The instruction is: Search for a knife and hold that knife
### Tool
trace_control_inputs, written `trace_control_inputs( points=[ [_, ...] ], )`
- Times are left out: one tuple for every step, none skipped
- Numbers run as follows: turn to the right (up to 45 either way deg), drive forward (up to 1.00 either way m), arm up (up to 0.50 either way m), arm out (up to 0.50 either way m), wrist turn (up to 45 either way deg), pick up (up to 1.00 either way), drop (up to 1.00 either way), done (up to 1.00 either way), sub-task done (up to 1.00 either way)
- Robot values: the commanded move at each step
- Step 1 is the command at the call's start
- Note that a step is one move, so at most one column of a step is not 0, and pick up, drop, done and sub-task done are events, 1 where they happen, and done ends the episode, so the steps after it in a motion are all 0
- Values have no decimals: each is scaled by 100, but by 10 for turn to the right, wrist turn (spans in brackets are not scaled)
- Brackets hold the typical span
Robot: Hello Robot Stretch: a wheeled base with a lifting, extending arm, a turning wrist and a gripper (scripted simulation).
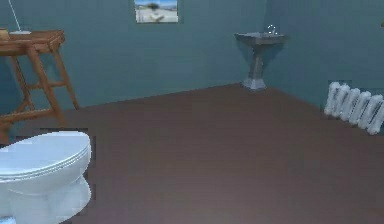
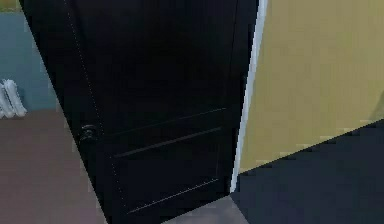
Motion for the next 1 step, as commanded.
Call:
trace_control_inputs(
  points=[
    [0, 30, 0, 0, 0, 0, 0, 0, 0]
  ],
)
